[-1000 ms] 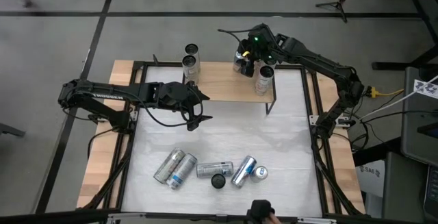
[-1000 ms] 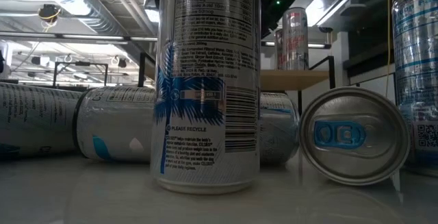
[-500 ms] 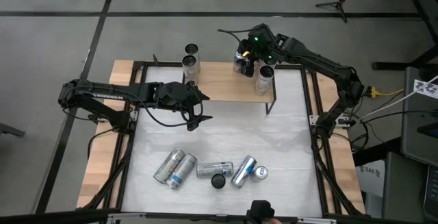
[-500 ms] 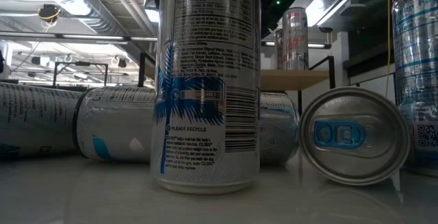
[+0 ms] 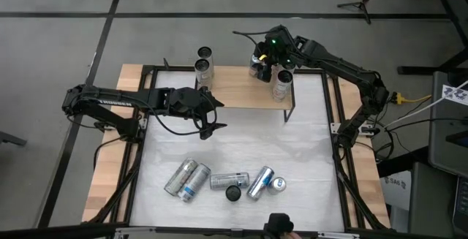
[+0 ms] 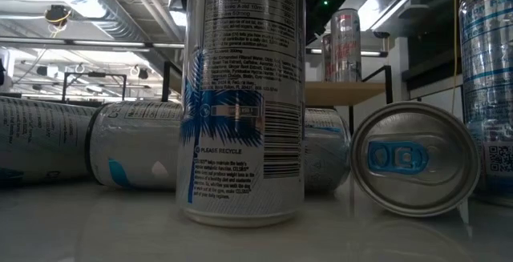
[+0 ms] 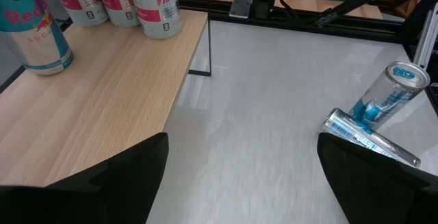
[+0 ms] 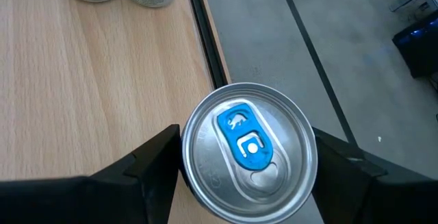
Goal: Sort soda cans
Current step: Put the top blue soda can on the shelf
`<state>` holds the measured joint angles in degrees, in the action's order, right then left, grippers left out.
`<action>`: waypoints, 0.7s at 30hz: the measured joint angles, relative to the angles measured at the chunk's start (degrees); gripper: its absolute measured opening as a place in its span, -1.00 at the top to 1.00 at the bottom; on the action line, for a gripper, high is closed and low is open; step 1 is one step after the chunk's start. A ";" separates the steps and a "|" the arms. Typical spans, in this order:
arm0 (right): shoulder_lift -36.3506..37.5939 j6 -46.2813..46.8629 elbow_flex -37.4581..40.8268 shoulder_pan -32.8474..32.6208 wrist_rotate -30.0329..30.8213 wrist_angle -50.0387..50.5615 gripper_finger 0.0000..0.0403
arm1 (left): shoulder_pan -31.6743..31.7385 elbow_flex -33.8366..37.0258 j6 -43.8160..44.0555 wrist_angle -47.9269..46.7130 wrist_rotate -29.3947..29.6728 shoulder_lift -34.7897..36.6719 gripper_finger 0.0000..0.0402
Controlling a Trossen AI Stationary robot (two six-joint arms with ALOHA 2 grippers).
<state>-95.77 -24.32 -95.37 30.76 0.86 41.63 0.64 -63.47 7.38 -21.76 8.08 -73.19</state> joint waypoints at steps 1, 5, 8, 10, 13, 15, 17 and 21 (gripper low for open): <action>0.00 0.00 0.00 0.00 0.00 0.00 -0.30 | 0.02 0.00 0.00 0.00 0.00 0.00 -0.83; 0.02 0.00 0.00 0.00 0.00 0.00 -0.30 | 0.02 -0.01 0.00 0.00 0.00 0.00 -0.83; 0.02 0.00 0.00 0.00 0.00 0.00 -0.30 | 0.01 0.01 0.00 0.00 0.00 0.00 -0.83; 0.02 0.00 0.00 0.00 0.00 0.02 -0.32 | 0.02 0.01 0.00 0.02 0.00 0.00 -0.83; 0.02 -0.02 0.00 0.00 0.00 0.08 -0.42 | 0.00 0.01 0.00 0.00 0.00 0.00 -0.83; 0.02 -0.06 0.00 0.00 0.00 0.01 -0.51 | 0.02 -0.01 0.00 0.01 0.00 0.00 -0.83; 0.04 -0.05 0.00 0.00 0.02 0.00 -0.61 | 0.02 0.00 0.00 0.02 0.00 0.01 -0.83; 0.04 -0.04 0.00 0.00 0.01 0.00 -0.75 | 0.02 -0.01 0.00 0.02 0.00 0.00 -0.83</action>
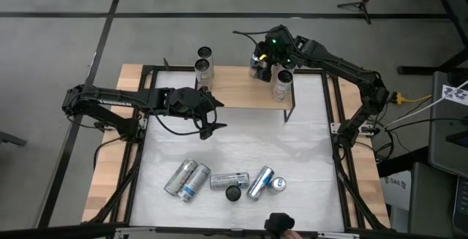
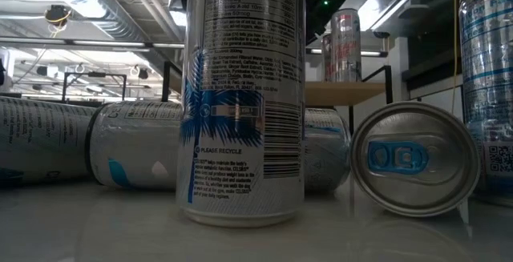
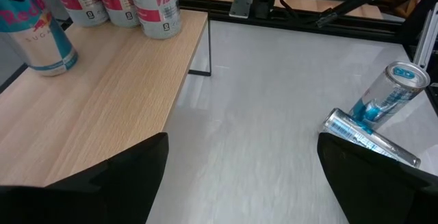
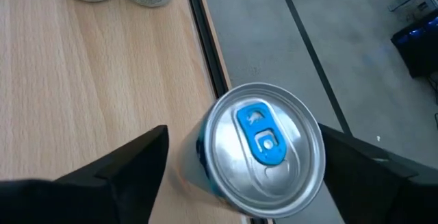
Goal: Sort soda cans
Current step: Put the top blue soda can on the shelf, then put the bottom white blue soda can on the shelf
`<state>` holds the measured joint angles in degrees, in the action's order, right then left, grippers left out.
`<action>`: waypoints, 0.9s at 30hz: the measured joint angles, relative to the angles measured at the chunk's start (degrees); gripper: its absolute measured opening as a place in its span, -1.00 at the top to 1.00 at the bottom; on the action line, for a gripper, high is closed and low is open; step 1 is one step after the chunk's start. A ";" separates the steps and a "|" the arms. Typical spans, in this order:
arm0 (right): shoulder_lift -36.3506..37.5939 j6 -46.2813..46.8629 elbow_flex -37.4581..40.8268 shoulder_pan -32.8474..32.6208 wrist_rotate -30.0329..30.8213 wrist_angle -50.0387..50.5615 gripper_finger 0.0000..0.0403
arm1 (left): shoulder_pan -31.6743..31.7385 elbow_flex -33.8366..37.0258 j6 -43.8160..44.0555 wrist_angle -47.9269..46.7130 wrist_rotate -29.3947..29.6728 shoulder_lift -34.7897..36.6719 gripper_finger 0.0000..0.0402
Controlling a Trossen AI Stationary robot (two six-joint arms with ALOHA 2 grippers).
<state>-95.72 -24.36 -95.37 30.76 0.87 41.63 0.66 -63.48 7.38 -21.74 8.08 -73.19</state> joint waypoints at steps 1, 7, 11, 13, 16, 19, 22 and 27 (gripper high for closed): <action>0.00 0.00 0.00 0.00 -0.01 -0.02 -0.77 | -0.01 0.00 0.00 -0.02 0.00 0.00 -0.83; 0.00 -0.07 -0.02 0.00 -0.01 -0.25 -0.82 | -0.02 0.02 0.00 -0.02 0.00 0.00 -0.83; 0.00 -0.11 -0.02 0.00 1.08 -1.80 -0.81 | -0.01 0.00 0.00 -0.02 0.00 0.00 -0.83; 0.02 -0.27 -0.10 0.00 2.16 -2.38 -0.81 | 0.00 0.02 0.00 -0.02 0.00 0.00 -0.83; 0.02 -1.11 -1.82 0.00 4.20 -0.78 -0.81 | 0.00 0.02 0.00 0.00 -0.02 0.00 -0.83; 0.04 -1.36 -4.81 -0.04 4.50 1.58 -0.81 | -0.02 0.02 0.02 0.01 -0.02 0.00 -0.83; 0.07 -1.38 -8.61 -0.04 3.20 4.72 -0.81 | -0.14 0.00 0.07 0.94 -0.10 0.00 -0.83; 0.11 -1.40 -14.31 -0.04 -1.43 10.34 -0.81 | -1.90 0.00 0.27 5.51 -1.68 0.00 -0.83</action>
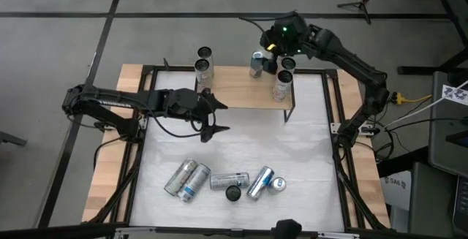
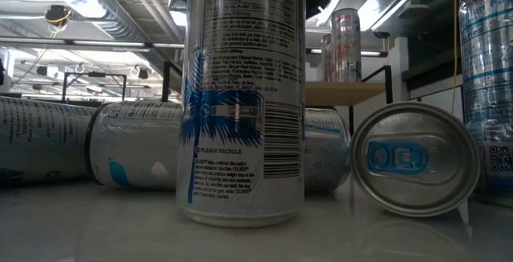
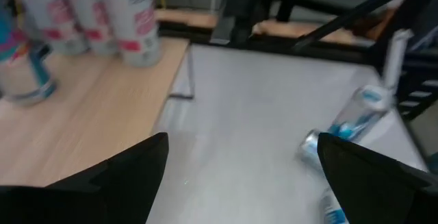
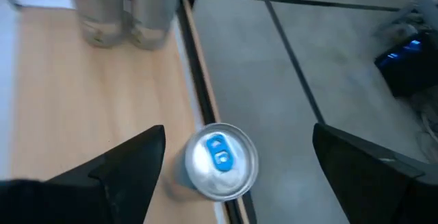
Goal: Sort soda cans
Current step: Put the bottom white blue soda can on the shelf
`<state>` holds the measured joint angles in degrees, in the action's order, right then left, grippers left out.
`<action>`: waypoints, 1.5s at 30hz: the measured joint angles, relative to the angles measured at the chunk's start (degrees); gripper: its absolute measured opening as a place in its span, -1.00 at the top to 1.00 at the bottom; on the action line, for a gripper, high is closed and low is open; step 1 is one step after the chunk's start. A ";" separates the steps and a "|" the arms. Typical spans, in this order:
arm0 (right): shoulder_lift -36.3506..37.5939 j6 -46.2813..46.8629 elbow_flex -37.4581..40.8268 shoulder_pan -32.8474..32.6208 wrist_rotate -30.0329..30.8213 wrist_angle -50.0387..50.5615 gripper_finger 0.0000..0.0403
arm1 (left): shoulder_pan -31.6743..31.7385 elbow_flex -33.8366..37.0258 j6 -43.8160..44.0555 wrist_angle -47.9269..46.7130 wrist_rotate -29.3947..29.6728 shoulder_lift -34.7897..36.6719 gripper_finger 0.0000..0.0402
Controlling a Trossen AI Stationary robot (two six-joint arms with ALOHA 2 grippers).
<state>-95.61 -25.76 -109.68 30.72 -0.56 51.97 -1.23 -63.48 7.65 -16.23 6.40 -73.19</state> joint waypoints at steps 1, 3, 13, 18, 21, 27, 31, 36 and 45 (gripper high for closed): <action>0.00 0.02 -0.93 0.00 -1.31 1.02 -0.81 | -0.60 0.01 0.62 0.78 -0.07 0.00 -0.83; 0.00 0.02 -2.66 0.00 -4.26 3.68 -0.81 | -1.81 0.01 2.15 1.78 -0.09 0.00 -0.83; 0.26 0.00 -4.07 -5.83 -7.85 8.07 -0.81 | -11.10 0.00 5.76 3.03 1.59 0.00 -0.83; 0.26 0.16 -4.07 -10.66 -7.61 8.13 -0.81 | -16.97 -0.01 5.81 3.60 6.05 -1.41 -0.83; 0.26 2.38 -4.07 -13.55 -7.60 8.21 -0.81 | -20.00 -0.01 5.94 4.12 6.42 -3.56 -0.83; 0.26 4.94 -4.07 -19.48 -7.61 8.26 -0.81 | -25.09 -0.01 12.73 4.00 6.39 -8.52 -0.83; 0.26 5.15 -4.07 -23.10 -7.61 8.24 -0.81 | -27.83 -0.01 17.90 4.00 6.43 -11.97 -0.83; 0.26 5.18 -4.07 -27.08 -7.61 8.24 -0.81 | -30.53 -0.01 23.53 4.00 6.93 -16.47 -0.83; 0.24 5.18 -4.07 -31.63 -7.63 8.19 -0.81 | -32.74 -0.01 26.51 8.37 9.44 -24.84 -0.83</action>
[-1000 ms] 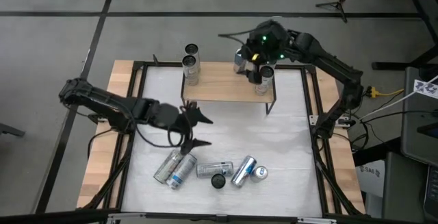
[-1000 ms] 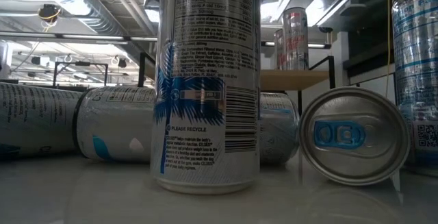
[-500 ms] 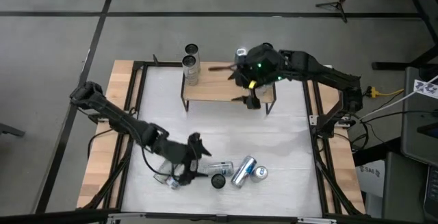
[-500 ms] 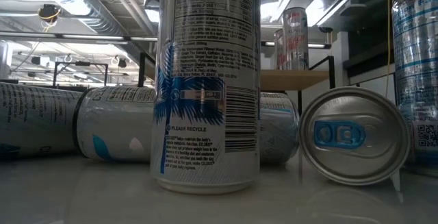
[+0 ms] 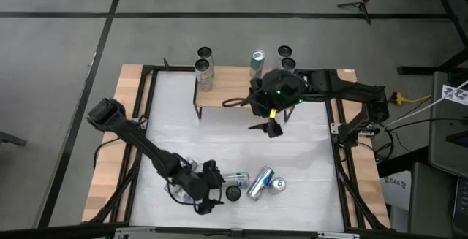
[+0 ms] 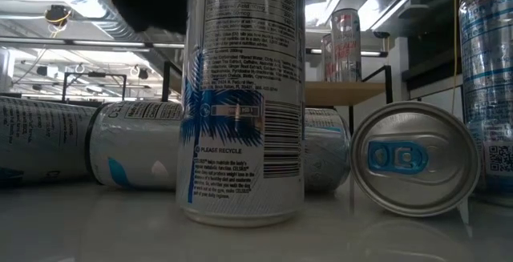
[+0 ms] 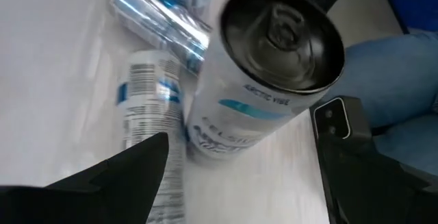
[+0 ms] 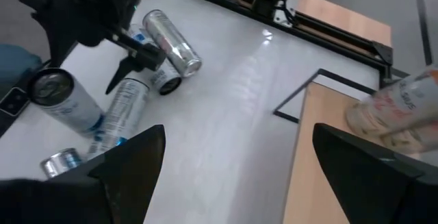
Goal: Sort soda cans
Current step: Put the bottom white blue soda can on the shelf
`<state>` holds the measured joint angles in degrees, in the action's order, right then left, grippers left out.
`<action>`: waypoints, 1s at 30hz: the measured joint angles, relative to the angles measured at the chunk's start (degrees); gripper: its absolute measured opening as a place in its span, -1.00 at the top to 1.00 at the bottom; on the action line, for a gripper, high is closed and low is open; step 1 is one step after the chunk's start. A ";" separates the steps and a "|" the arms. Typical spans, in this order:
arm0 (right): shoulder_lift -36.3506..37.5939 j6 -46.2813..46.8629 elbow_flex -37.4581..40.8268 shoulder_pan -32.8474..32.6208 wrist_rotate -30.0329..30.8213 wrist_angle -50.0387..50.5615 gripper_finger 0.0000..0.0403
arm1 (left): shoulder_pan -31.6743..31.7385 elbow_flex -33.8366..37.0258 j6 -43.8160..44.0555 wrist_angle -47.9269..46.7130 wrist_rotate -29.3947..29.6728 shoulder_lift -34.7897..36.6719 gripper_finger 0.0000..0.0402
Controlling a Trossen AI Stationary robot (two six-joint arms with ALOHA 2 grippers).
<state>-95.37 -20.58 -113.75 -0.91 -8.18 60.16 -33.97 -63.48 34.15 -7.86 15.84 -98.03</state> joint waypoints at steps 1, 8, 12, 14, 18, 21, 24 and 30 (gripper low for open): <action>0.00 0.00 0.00 -0.12 -0.08 0.00 -0.81 | -0.03 0.00 0.00 0.97 -0.02 -0.85 -0.83; -0.02 0.00 0.00 -0.22 0.02 -0.02 -0.81 | 0.36 0.00 -0.17 6.20 0.21 -5.59 -0.83; -0.02 0.00 0.00 -0.22 0.02 -0.02 -0.81 | 1.15 0.00 -0.13 8.55 0.25 -6.70 -0.83; -0.02 0.00 0.00 -0.22 0.03 -0.02 -0.81 | 1.51 0.00 -0.13 9.99 0.29 -6.83 -0.83; -0.02 0.00 0.00 -0.22 0.02 -0.02 -0.81 | 2.21 0.00 -0.15 12.54 0.24 -6.83 -0.83; -0.04 0.00 0.00 -0.22 0.02 -0.02 -0.81 | 2.90 0.00 -0.16 14.64 0.15 -6.83 -0.83; -0.04 0.00 0.00 -0.22 0.02 -0.02 -0.81 | 3.27 0.00 -0.17 15.69 0.20 -6.83 -0.83; -0.04 0.14 0.00 -0.22 0.02 0.00 -0.81 | 3.34 0.00 -0.20 15.72 0.18 -6.83 -0.83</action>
<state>-95.42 -20.44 -113.75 -1.13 -8.16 60.16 -30.63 -63.48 33.95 7.86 16.01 -104.86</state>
